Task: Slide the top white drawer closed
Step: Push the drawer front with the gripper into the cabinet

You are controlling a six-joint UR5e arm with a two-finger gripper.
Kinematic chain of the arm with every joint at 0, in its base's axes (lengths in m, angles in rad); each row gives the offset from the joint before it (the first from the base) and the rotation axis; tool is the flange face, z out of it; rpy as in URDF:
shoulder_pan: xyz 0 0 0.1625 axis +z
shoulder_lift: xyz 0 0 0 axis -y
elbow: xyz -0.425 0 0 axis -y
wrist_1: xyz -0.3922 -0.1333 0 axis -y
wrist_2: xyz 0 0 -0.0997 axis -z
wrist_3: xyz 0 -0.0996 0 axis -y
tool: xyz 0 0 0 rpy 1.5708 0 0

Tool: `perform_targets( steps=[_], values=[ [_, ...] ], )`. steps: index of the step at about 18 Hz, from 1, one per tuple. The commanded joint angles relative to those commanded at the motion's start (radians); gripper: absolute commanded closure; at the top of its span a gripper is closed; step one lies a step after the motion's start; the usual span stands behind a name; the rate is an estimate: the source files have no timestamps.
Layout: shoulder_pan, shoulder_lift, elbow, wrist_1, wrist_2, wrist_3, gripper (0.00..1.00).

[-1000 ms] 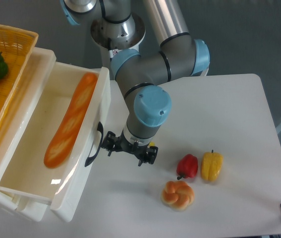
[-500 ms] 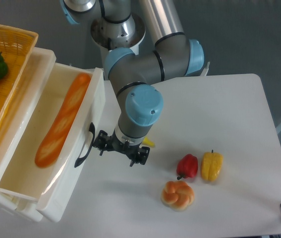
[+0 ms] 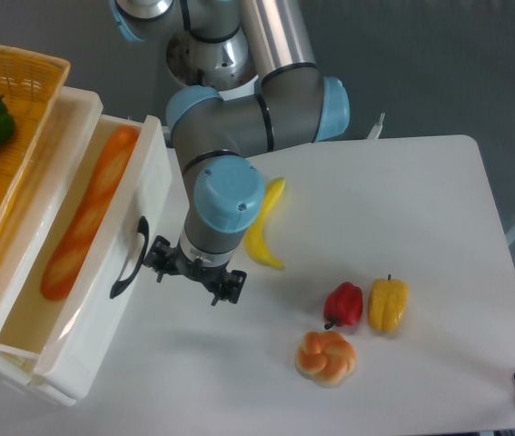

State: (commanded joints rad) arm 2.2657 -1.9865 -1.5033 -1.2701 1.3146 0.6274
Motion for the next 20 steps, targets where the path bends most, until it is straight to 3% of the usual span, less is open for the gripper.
perform_targets(
  steps=[20],
  values=[
    [-0.051,0.012,0.002,0.002,-0.005,0.005,0.0]
  ],
)
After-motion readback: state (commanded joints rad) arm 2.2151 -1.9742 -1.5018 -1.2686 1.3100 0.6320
